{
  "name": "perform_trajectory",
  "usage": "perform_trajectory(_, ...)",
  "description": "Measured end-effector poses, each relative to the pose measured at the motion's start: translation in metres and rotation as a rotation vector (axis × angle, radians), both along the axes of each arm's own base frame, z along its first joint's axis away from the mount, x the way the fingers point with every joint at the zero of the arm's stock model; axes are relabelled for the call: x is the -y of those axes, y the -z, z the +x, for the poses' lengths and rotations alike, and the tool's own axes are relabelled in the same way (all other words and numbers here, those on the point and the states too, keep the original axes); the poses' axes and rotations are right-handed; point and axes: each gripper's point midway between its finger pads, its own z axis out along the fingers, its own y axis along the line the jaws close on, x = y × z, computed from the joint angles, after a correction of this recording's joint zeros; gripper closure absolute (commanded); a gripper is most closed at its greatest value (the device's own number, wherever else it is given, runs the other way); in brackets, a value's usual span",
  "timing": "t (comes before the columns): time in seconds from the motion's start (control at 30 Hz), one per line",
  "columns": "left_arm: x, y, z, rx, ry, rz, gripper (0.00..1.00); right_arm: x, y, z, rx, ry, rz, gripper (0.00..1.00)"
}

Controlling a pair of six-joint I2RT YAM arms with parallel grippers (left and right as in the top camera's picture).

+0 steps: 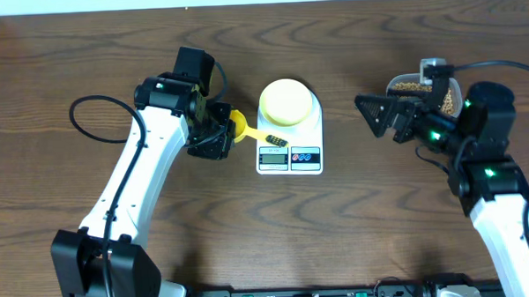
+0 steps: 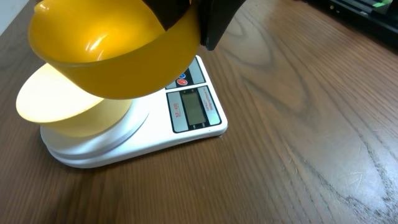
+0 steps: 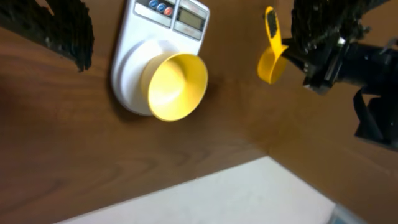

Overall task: Scoop item into bowl and weigh 50g on scale
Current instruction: 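Move the right gripper from rest toward the scoop handle, then close the right gripper on the scoop handle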

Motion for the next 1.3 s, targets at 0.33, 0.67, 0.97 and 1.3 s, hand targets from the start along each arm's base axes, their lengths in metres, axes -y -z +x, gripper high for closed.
perform_trajectory(0.33,0.001,0.0,0.0,-0.023,-0.067,-0.013,0.92,-0.011,-0.002,0.032,-0.09,0.024,0.221,0.01)
perform_trajectory(0.67,0.003,-0.002,0.008,-0.058,-0.275,-0.051,0.92,-0.072,0.023,0.029,-0.222,-0.03,0.273,0.01)
perform_trajectory(0.97,0.013,-0.008,0.022,-0.031,-0.334,-0.12,0.92,-0.124,0.026,0.034,-0.192,-0.097,0.325,0.01)
perform_trajectory(1.3,0.017,-0.01,0.024,-0.04,-0.375,-0.143,0.92,-0.146,0.033,0.03,-0.249,-0.102,0.375,0.07)
